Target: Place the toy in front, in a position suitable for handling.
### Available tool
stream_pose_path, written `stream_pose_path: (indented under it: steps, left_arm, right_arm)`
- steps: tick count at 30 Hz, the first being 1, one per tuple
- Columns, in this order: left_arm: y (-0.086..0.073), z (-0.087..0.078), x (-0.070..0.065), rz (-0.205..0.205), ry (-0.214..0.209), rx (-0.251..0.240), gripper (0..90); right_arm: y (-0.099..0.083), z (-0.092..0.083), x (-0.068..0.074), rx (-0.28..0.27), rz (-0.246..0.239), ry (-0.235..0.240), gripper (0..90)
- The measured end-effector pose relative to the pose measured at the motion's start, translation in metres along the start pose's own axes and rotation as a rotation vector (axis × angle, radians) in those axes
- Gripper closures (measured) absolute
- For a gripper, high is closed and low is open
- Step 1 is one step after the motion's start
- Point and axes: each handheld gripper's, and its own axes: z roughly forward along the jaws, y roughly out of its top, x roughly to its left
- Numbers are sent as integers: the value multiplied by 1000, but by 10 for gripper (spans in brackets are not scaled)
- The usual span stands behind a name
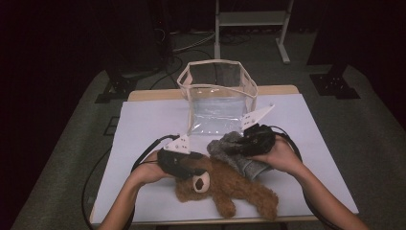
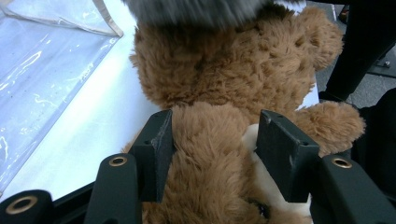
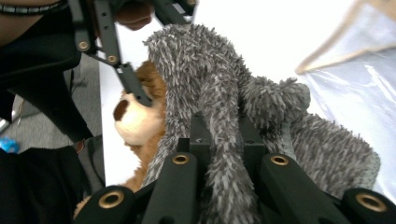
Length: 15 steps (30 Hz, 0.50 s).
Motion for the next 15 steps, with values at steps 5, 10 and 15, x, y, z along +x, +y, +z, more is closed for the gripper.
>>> stream_pose_path:
  steps: [5,10,15]
  left_arm:
    - [-2,-9,-1,7,22,-12,442]
    - [-10,-26,-4,33,43,-31,367]
    - [-32,-26,-7,26,61,-21,225]
  right_arm:
    - [-11,18,1,49,3,15,803]
    - [-34,2,-10,16,60,-9,803]
    - [-59,-12,-16,-3,111,-21,803]
